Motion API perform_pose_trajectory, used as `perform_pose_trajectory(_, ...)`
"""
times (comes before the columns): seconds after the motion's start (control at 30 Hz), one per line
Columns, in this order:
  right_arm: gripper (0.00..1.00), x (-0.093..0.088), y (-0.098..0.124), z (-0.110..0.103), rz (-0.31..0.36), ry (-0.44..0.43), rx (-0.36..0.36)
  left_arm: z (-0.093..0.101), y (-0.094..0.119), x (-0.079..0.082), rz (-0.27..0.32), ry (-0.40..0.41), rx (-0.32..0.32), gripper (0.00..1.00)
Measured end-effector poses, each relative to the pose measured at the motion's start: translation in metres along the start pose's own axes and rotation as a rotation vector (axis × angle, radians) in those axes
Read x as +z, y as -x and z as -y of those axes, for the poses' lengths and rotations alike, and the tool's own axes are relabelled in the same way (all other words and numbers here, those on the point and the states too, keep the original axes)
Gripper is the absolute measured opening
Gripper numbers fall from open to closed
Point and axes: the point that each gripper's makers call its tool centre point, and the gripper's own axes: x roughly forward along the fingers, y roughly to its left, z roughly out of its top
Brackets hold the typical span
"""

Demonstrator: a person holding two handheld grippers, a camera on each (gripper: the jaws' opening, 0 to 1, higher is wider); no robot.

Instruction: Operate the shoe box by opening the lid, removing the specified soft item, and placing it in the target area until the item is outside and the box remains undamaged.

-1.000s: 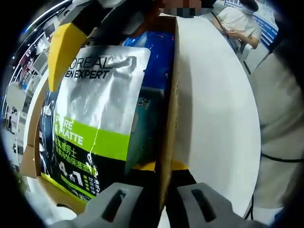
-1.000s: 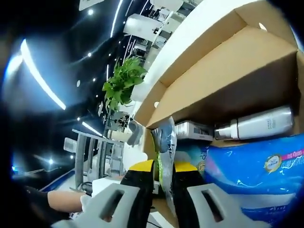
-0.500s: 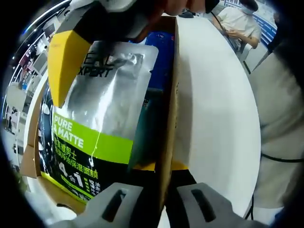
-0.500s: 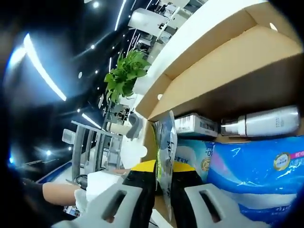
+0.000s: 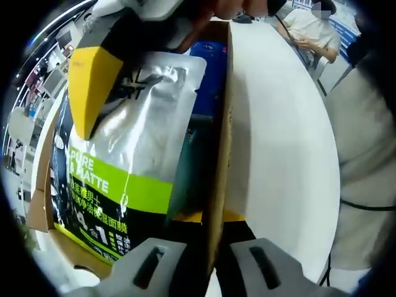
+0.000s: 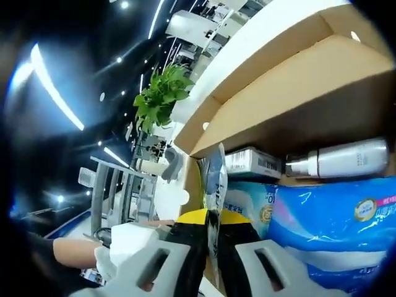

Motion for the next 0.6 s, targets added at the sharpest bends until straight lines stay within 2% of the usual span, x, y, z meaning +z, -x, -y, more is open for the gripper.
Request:
perform_pose_trajectory(0.33, 0.0, -0.001, 0.004, -0.011, 0.002, -0.015, 0.043, 0.0, 0.0, 0.0, 0.0, -0.008, 0.0, 0.01)
perform_pose_trajectory(0.6, 0.0, 0.011, 0.02, -0.014, 0.024, 0.01, 0.047, 0.0, 0.0, 0.0, -0.001, -0.01, 0.001, 0.01)
